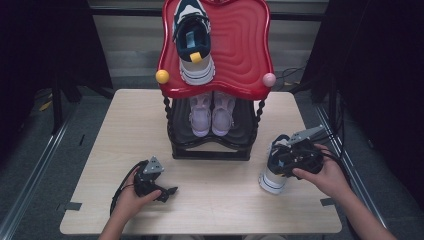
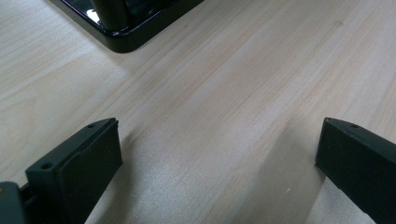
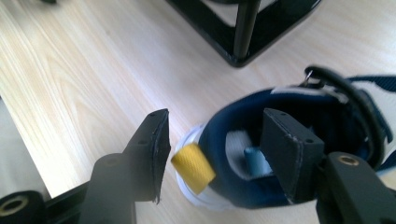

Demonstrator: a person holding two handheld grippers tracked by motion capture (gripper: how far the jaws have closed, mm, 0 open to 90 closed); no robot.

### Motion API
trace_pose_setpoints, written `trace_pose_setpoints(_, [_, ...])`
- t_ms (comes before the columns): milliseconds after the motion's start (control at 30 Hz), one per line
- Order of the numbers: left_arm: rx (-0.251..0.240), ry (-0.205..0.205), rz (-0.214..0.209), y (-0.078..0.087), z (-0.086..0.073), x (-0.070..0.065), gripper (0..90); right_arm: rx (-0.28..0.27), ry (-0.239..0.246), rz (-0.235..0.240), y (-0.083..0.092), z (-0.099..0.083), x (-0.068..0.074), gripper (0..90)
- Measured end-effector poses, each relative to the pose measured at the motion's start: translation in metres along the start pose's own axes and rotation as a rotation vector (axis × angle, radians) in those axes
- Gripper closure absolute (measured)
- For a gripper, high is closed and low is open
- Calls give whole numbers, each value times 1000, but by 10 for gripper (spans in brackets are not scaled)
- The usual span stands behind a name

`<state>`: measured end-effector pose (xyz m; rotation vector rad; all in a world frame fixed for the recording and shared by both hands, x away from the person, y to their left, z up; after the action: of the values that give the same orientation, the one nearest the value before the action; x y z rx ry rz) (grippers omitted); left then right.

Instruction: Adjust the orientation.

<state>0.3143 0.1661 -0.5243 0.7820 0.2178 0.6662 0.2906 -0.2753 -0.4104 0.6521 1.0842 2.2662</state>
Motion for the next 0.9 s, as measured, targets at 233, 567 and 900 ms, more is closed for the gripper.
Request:
trace_pose_setpoints(233, [0, 0, 0, 0, 0, 0, 0, 108, 26, 49, -7, -4, 2, 431])
trace_pose_setpoints(567, [-3, 1, -2, 0, 0, 0, 0, 232, 31, 50, -18, 3, -1, 498])
trace_pose_setpoints(900, [-1, 1, -2, 0, 0, 0, 0, 326, 18, 60, -27, 9, -4, 527])
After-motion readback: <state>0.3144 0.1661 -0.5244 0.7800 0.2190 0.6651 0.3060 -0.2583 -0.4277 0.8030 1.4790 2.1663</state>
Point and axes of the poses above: each handheld gripper's, and its own axes: y roughly backward along the jaws, z roughly out of its top, x roughly to its left, the point moved 2 cm from there along -y, roughly forward along the jaws, and after that the axes turned 6 degrees about z, right-handed, at the moved point
